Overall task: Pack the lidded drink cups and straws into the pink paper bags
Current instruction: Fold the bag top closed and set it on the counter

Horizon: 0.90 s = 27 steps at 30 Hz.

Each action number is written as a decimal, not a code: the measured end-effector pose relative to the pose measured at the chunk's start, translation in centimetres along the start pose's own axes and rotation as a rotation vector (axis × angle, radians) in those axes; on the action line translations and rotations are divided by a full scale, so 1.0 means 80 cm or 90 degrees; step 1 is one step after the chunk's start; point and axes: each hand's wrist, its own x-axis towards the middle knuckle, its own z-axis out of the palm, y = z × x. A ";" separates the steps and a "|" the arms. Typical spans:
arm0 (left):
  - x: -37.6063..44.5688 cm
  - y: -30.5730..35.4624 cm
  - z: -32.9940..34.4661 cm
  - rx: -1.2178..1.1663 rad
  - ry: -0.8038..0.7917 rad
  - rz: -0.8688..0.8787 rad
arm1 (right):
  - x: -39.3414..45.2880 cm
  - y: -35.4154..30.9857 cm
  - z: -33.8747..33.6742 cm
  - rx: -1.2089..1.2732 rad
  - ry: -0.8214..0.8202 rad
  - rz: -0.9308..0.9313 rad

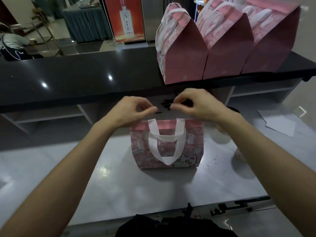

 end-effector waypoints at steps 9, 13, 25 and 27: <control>0.018 0.029 0.045 0.204 -0.076 0.064 | 0.017 -0.026 0.060 -0.172 -0.152 -0.008; 0.011 0.025 0.054 0.209 0.008 0.097 | 0.015 -0.020 0.067 -0.143 -0.087 -0.045; 0.005 0.004 0.069 0.250 0.021 0.170 | 0.009 -0.012 0.077 -0.097 -0.110 -0.038; 0.000 -0.007 0.053 0.122 -0.020 0.090 | 0.002 0.000 0.060 -0.012 -0.069 -0.001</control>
